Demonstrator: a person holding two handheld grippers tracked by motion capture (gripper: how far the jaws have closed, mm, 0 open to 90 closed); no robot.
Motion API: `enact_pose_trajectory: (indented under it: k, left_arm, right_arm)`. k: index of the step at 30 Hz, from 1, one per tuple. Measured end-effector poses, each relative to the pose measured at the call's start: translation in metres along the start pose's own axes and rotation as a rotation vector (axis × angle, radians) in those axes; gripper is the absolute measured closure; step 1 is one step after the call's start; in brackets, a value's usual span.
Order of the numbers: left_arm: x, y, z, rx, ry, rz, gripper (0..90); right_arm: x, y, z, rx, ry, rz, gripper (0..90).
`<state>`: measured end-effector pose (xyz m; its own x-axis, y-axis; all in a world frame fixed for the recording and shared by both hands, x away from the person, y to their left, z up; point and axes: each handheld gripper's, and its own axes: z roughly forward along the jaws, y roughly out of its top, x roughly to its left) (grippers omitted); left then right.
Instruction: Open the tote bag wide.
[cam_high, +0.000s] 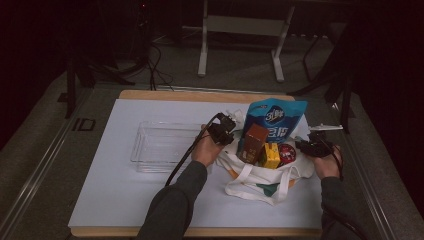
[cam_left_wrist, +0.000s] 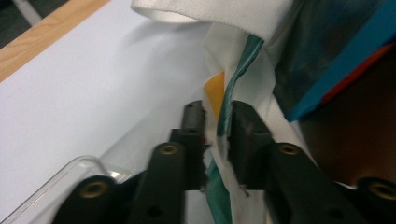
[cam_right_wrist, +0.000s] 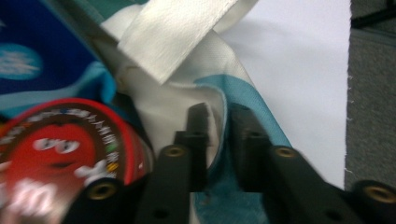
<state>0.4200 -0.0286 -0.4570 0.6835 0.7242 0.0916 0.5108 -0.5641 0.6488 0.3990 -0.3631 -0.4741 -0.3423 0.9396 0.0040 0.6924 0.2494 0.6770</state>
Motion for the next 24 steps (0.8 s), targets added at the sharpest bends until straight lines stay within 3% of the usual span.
enact_pose_trajectory:
  k: [2,11,13,17,21,22,24]
  left_arm:
    - [0.001,0.000,-0.011,-0.034,-0.007,0.001,64.4]
    - [0.001,-0.010,-0.046,-0.155,-0.041,0.002,60.5]
    - [-0.003,-0.016,-0.054,-0.181,-0.064,0.008,62.6]
    - [-0.014,-0.025,-0.061,-0.202,-0.096,0.032,65.9]
    - [-0.038,-0.034,-0.065,-0.206,-0.163,0.099,68.8]
    - [-0.038,-0.034,-0.065,-0.206,-0.163,0.099,69.3]
    - [-0.049,-0.035,-0.064,-0.203,-0.186,0.123,70.2]
  right_arm:
    - [0.001,-0.002,-0.018,-0.040,0.004,-0.025,64.9]
    - [0.004,-0.017,-0.059,-0.150,0.002,-0.052,58.0]
    - [0.008,-0.029,-0.073,-0.174,0.034,-0.069,58.2]
    - [0.013,-0.043,-0.082,-0.186,0.072,-0.083,59.9]
    - [0.027,-0.062,-0.094,-0.208,0.177,-0.125,60.3]
    - [0.031,-0.065,-0.095,-0.212,0.199,-0.135,60.2]
    - [0.036,-0.069,-0.094,-0.208,0.217,-0.141,60.1]
